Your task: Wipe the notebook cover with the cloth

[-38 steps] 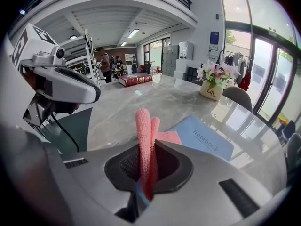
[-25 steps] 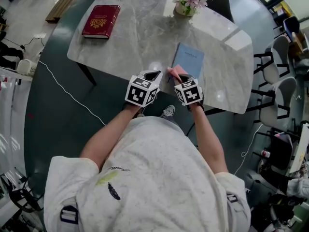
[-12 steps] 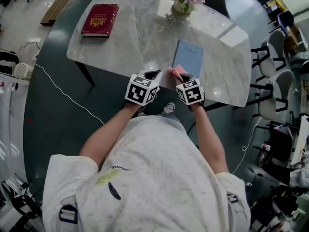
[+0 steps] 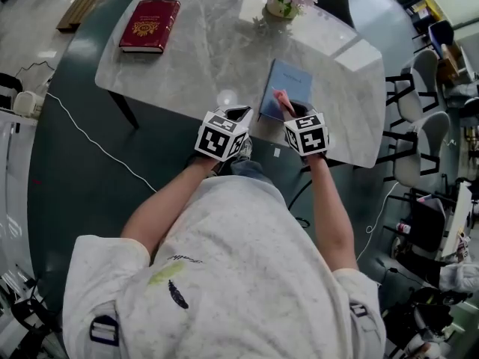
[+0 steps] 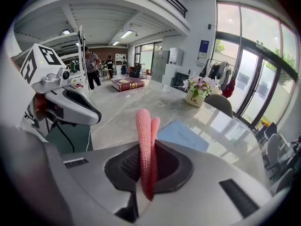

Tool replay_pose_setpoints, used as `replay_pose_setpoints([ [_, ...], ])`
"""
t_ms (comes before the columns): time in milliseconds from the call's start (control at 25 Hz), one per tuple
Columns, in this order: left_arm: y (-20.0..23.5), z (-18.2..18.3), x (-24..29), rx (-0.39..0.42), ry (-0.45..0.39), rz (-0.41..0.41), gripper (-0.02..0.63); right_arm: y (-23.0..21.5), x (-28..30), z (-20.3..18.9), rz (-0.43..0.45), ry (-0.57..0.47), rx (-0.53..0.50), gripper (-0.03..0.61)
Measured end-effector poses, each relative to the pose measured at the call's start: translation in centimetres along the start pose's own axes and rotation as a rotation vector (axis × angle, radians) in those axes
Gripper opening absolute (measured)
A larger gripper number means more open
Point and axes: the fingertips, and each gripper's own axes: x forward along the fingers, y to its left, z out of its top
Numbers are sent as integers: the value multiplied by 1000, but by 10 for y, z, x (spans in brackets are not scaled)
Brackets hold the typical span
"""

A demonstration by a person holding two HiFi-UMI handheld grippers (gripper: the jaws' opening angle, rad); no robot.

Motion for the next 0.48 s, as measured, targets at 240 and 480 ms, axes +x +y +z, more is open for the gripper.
replay_pose_setpoints([
  [240,14,10,19,-26,-3,27,6,-29,16,21,10,-14,-33,15],
  [480,33,25,40,-55,-7,55,6,-61,41,47,17,-23,-71,15],
])
